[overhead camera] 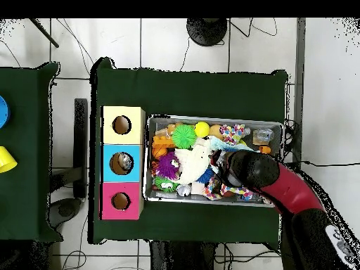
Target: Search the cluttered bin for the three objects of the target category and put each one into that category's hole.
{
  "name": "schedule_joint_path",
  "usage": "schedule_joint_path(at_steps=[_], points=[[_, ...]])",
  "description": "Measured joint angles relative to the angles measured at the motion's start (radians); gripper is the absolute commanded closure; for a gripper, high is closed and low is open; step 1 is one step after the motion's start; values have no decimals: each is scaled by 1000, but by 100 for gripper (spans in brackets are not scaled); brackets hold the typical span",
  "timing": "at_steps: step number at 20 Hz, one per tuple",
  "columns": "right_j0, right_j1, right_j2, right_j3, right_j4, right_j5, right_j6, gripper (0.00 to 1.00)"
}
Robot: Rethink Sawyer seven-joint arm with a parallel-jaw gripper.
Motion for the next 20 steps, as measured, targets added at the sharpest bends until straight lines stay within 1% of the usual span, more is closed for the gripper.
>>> schedule_joint_path(at_steps=[5,9,11,16,18,20], points=[[-36,16,0,-62,-31,65,0,0],[-73,47,0,-150,-77,126,0,0],[-93,72,0,-211,-105,158,0,0],[-106,108,1,-293,-141,195,0,0],[-109,132,1,-341,-161,208,0,0],[-109,142,1,-359,-168,210,0,0]])
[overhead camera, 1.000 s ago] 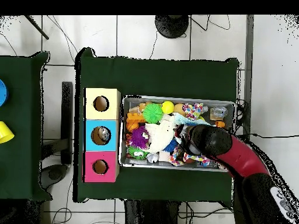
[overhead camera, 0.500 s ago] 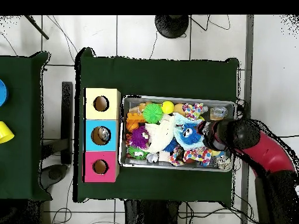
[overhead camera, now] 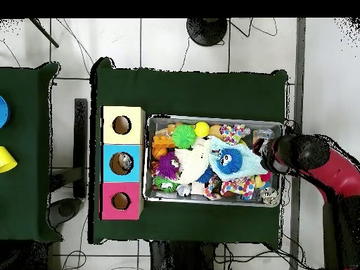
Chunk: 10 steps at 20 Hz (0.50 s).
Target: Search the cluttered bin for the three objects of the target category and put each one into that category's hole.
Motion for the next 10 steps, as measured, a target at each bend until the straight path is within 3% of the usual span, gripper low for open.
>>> schedule_joint_path(at_steps=[10], points=[[0,99,3,-128,-63,0,0,0]])
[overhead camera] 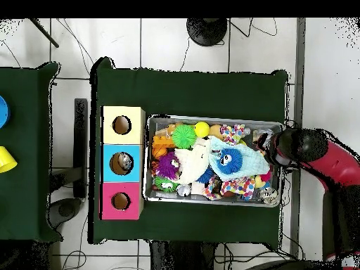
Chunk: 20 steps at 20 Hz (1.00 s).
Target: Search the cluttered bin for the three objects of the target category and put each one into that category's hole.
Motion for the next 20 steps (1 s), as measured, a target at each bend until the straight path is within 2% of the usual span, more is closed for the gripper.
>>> schedule_joint_path(at_steps=[11,20], points=[[-1,94,31,-105,-9,23,0,0],[-3,140,46,-208,-11,105,0,0]])
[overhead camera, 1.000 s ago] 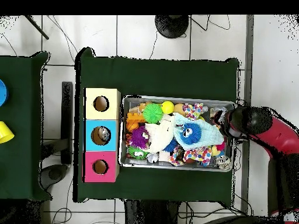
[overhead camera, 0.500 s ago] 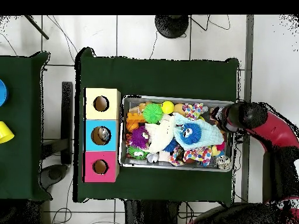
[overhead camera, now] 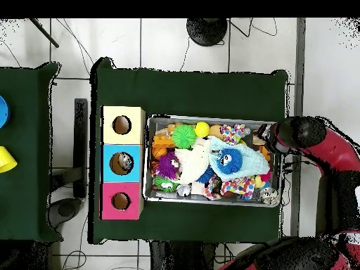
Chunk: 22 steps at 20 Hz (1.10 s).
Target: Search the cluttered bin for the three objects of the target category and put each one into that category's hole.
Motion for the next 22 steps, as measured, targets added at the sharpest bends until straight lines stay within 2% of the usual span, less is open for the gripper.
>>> schedule_joint_path(at_steps=[12,17,22], points=[[-5,21,14,-129,-7,97,0,0],[9,45,12,-194,-49,102,0,0],[32,51,7,-229,-93,133,0,0]])
